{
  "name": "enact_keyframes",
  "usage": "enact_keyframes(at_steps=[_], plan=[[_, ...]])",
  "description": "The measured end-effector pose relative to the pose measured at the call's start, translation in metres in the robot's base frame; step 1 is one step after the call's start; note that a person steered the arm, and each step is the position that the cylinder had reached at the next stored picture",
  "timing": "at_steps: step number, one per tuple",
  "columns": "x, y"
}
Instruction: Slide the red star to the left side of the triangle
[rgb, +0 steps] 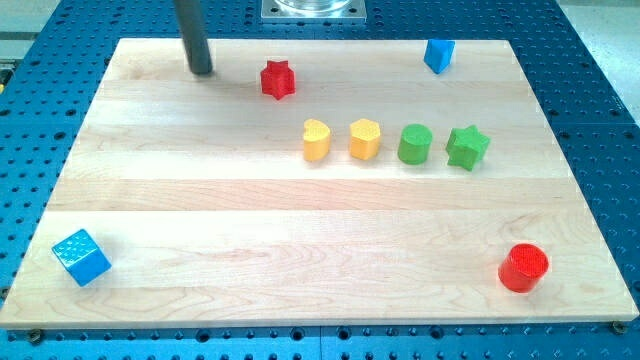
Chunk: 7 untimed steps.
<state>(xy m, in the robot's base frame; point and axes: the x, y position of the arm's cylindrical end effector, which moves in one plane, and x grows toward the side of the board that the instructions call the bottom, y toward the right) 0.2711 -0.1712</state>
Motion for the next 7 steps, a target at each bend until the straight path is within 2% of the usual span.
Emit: enact_keyframes(at_steps=[1,3,4,5,6,7], plan=[[0.034,0.016],[0.026,0.207],[0.026,0.15],[0.006,0.156],[-0.025,0.197],[-0.027,0.204]])
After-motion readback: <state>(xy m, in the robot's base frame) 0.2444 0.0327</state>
